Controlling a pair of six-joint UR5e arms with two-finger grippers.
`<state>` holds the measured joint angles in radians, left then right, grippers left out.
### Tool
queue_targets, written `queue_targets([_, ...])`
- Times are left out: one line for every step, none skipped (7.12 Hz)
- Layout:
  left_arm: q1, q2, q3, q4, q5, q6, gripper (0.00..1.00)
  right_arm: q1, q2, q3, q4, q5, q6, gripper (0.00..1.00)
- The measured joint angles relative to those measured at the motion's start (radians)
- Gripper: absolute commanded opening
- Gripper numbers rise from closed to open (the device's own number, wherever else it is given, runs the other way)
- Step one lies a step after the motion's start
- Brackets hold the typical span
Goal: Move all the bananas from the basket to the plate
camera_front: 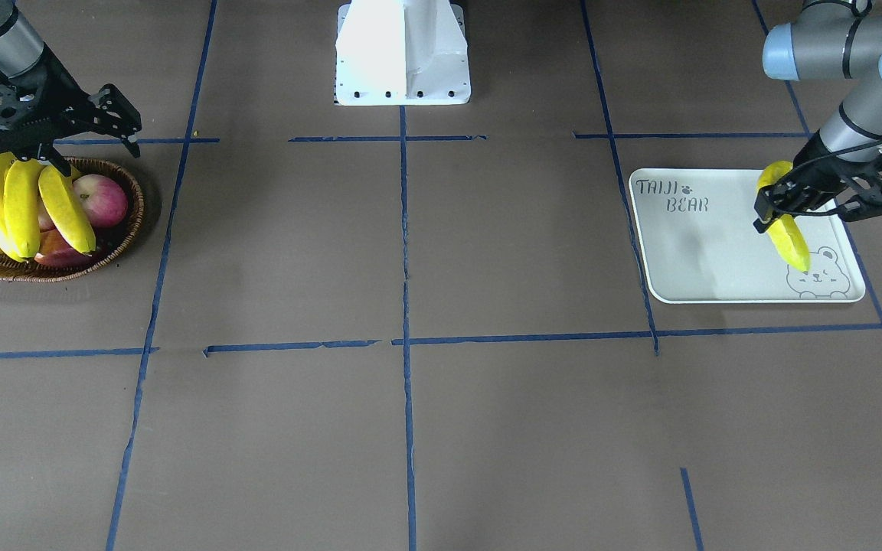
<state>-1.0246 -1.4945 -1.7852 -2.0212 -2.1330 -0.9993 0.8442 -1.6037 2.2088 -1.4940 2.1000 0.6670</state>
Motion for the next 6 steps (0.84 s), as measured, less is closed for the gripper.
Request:
queue_targets([-0.029, 0.000, 0.039, -0.004, 0.000, 0.005, 0.12, 0.000, -0.001, -0.001, 0.000, 0.000, -0.005, 1.00])
queue_targets([-0.048, -0.002, 0.082, -0.013, 0.003, -0.004, 0.13, 0.000, -0.001, -0.002, 0.000, 0.000, -0.007, 1.00])
queue_targets([-0.057, -0.005, 0.123, -0.021, 0.006, -0.032, 0.17, 0.000, -0.001, -0.002, 0.001, 0.000, -0.007, 1.00])
queue_targets([-0.060, -0.005, 0.154, -0.031, 0.008, -0.058, 0.21, -0.001, 0.000, -0.002, 0.001, 0.000, -0.006, 1.00])
queue_targets([-0.060, -0.002, 0.178, -0.050, 0.008, -0.069, 0.31, -0.001, 0.001, -0.002, 0.001, -0.001, -0.005, 1.00])
queue_targets([-0.060, 0.002, 0.199, -0.082, 0.008, -0.071, 0.99, -0.001, 0.002, -0.002, 0.001, -0.001, -0.004, 1.00])
